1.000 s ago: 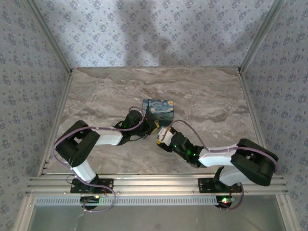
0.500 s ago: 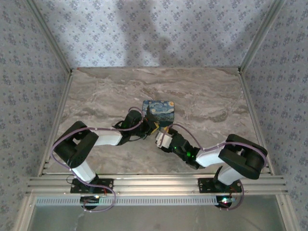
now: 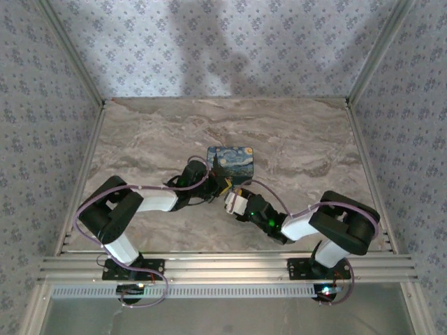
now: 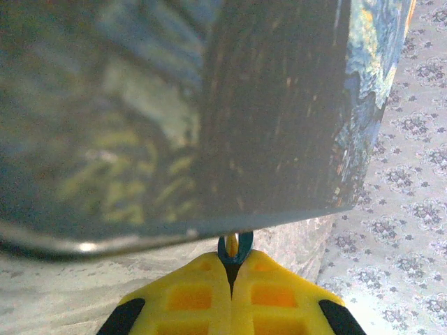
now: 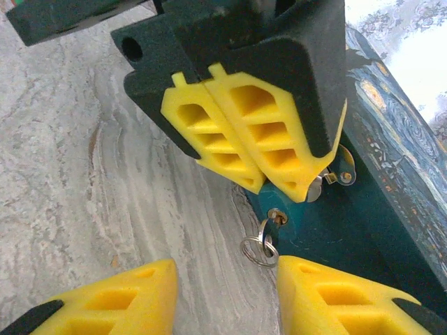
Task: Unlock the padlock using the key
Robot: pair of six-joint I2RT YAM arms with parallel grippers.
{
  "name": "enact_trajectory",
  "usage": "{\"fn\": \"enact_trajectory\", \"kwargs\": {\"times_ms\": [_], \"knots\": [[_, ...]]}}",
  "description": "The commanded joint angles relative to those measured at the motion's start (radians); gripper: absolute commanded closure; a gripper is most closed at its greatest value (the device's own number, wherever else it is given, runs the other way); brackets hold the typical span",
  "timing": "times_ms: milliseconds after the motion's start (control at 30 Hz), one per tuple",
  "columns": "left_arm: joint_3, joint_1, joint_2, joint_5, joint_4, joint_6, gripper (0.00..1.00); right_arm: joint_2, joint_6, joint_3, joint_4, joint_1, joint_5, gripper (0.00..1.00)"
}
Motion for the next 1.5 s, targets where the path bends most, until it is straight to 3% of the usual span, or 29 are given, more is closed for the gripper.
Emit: {"fn": "enact_trajectory", "kwargs": {"times_ms": [0,600,1000,1400,1467], "knots": [[0.029,-0.008,-0.027,-0.003,0.015,-0.003,1.00,0.017,0.018,0.022,0.042,-0.005,0.021,0.58],[0.031,-0.014,-0.021,0.001,0.013,-0.002,1.00,0.065,0.067,0.047,0.092,-0.018,0.048,0.73],[0.032,-0.019,-0.019,0.003,0.016,-0.003,1.00,0.074,0.161,0.047,0.105,-0.035,0.108,1.00],[0.032,-0.019,-0.010,-0.003,0.012,0.016,1.00,0.059,0.447,0.038,0.086,-0.038,0.081,1.00],[0.029,-0.019,-0.014,-0.013,-0.005,0.032,0.95,0.066,0.480,0.026,0.096,-0.039,0.079,1.00]]}}
